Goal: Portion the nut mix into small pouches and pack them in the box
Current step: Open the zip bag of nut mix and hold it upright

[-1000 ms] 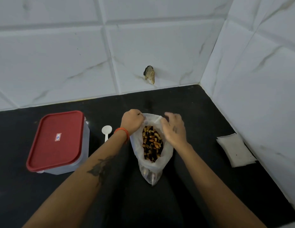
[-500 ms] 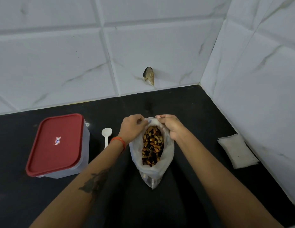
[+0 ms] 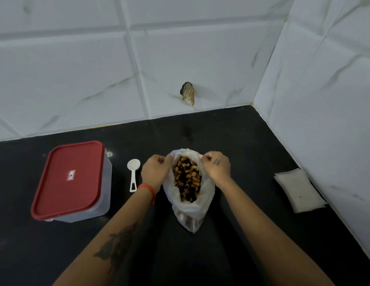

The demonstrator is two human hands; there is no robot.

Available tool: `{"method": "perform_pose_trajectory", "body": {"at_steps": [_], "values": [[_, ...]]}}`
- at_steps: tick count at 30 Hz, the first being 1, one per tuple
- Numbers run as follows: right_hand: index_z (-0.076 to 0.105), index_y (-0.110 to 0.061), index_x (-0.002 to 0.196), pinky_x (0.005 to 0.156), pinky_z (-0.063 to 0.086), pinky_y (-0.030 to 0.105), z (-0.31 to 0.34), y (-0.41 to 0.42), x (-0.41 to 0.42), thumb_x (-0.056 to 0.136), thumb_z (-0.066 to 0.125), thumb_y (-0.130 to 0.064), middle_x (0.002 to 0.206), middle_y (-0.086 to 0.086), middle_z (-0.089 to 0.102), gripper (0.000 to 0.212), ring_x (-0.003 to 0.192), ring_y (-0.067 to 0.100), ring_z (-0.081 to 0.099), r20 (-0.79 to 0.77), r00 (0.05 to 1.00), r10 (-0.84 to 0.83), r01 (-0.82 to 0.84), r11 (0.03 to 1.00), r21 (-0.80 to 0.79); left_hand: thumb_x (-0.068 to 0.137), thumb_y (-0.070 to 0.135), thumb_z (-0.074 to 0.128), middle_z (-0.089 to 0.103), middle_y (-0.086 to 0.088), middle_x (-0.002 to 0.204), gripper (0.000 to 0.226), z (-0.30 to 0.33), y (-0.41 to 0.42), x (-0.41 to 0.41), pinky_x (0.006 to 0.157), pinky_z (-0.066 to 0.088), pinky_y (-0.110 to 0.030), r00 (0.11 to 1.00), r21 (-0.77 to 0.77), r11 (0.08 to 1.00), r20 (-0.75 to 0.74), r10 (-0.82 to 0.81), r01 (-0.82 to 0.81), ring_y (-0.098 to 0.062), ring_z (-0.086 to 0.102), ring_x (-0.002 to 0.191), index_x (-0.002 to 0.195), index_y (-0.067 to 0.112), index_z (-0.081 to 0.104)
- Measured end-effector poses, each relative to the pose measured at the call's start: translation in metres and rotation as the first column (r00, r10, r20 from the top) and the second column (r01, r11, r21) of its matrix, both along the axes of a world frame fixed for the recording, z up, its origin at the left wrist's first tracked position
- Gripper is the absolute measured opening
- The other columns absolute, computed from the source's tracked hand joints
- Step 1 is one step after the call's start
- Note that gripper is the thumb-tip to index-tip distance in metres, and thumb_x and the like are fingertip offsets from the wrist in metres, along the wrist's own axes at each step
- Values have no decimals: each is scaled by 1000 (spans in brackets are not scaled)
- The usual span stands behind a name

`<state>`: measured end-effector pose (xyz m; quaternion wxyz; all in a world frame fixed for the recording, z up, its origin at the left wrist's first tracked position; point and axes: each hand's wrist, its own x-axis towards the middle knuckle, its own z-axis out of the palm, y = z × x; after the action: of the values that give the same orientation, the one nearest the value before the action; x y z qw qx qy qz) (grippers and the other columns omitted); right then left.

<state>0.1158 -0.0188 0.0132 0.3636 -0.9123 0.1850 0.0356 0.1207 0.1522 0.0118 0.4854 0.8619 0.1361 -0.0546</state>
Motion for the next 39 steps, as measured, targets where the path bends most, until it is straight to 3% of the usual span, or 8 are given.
{"method": "perform_pose_trajectory", "body": {"at_steps": [4, 8, 14, 18, 22, 28, 35, 39], "values": [[69, -7, 97, 79, 55, 34, -4, 6, 11, 93, 57, -20, 99, 10, 68, 19, 89, 24, 64, -173, 963, -208, 266, 841, 470, 90, 21, 61, 69, -11, 87, 17, 3, 0, -6, 80, 56, -42, 994, -202, 977, -94, 54, -72, -25, 66, 84, 80, 10, 69], [62, -7, 110, 82, 55, 38, -6, 8, 12, 93, 55, -8, 108, 16, 65, 19, 93, 28, 64, -299, 906, -300, 418, 519, 746, 95, 10, 51, 65, -18, 102, 16, 3, -6, 1, 83, 53, -44, 924, -658, 700, -383, 8, -279, -27, 63, 88, 95, 4, 66], [55, -14, 124, 82, 46, 31, 3, 6, -11, 96, 42, -42, 118, 5, 58, 41, 107, 22, 57, -50, 991, -121, 130, 960, 246, 91, 23, 51, 68, -9, 90, 22, -3, -8, -6, 91, 53, -49, 967, -392, 901, -236, 97, -186, -29, 65, 93, 80, 15, 68], [61, -14, 75, 60, 48, 31, 10, 2, -42, 87, 53, -53, 80, 4, 64, 42, 72, 19, 62, -77, 993, 85, -82, 996, 43, 89, 35, 49, 65, -8, 90, 25, 10, 1, -31, 83, 53, -41, 996, -11, 998, -65, -69, 68, -26, 62, 88, 74, 18, 60], [70, -5, 85, 77, 57, 41, 11, 2, -61, 90, 60, -30, 90, 13, 70, 27, 83, 25, 67, -89, 996, 29, -12, 983, 181, 84, 23, 66, 70, -4, 86, 8, 10, 6, -57, 79, 58, -41, 996, -33, 999, -85, -21, 19, -20, 68, 82, 86, 16, 67], [57, -1, 119, 74, 53, 38, 4, 8, -62, 95, 49, 0, 109, 18, 65, 25, 95, 26, 63, -377, 892, -250, 433, 231, 871, 95, -4, 46, 64, -18, 112, 25, 11, -5, -61, 68, 53, -33, 916, -758, 543, -396, 57, -361, -25, 64, 92, 115, 0, 60], [65, -14, 88, 66, 56, 28, 29, 10, -101, 88, 58, -49, 89, 2, 67, 36, 79, 17, 67, -180, 983, -43, 109, 922, 371, 94, 32, 56, 65, -5, 95, 18, 20, -4, -96, 69, 53, -30, 962, -350, 926, -269, 44, -140, -18, 63, 87, 94, 15, 63], [67, -6, 94, 52, 52, 21, 40, 13, -115, 84, 70, -31, 88, 10, 71, 27, 70, 16, 69, -227, 968, 107, 21, 867, 498, 87, 24, 68, 69, -17, 97, 24, 31, -2, -108, 57, 57, -27, 933, -452, 890, -341, -111, -59, -24, 69, 83, 98, 3, 63]]}}
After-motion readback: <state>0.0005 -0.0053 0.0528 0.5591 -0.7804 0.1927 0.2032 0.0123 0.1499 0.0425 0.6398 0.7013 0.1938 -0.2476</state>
